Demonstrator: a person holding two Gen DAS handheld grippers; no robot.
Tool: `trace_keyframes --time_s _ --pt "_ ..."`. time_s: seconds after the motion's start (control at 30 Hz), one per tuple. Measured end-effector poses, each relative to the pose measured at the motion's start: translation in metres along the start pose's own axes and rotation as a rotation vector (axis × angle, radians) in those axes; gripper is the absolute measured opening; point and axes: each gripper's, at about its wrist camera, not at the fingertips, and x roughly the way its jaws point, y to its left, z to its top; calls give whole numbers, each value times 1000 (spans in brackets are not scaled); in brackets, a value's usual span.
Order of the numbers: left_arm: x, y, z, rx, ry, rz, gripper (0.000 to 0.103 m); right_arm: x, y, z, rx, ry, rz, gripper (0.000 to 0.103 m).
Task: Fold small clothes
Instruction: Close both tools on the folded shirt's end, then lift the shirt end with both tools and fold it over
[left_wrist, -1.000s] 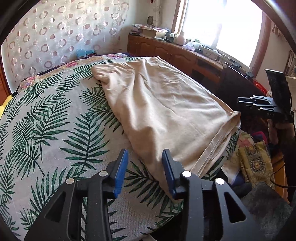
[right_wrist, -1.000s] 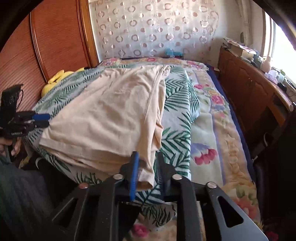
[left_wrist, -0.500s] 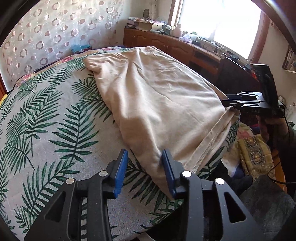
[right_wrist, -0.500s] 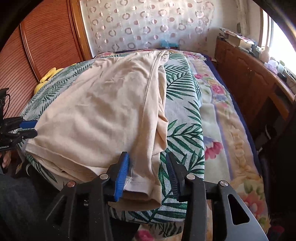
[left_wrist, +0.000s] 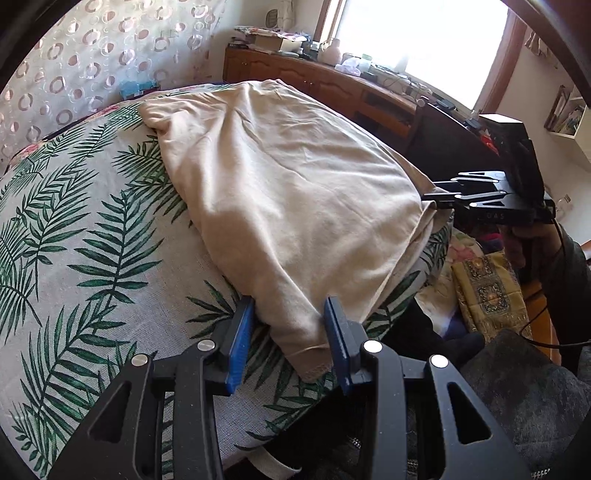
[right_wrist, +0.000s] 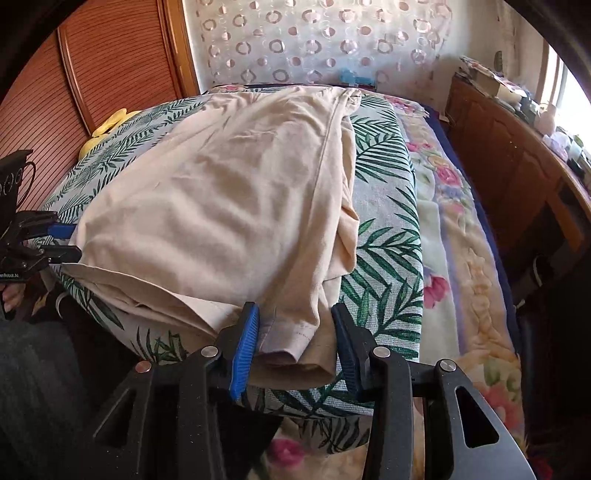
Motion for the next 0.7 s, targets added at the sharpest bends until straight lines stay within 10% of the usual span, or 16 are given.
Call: trace_keyframes --time_s 0.23,0.4,0.7 --pt "-2 -1 -3 -7 5 -38 39 -3 0 -4 -15 -8 44 8" --pt "-2 0 -4 -9 1 -90 9 -11 -2 -8 24 -69 77 6" --pt "-41 18 36 -73 -201 -63 7 -40 -10 8 71 -243 119 6"
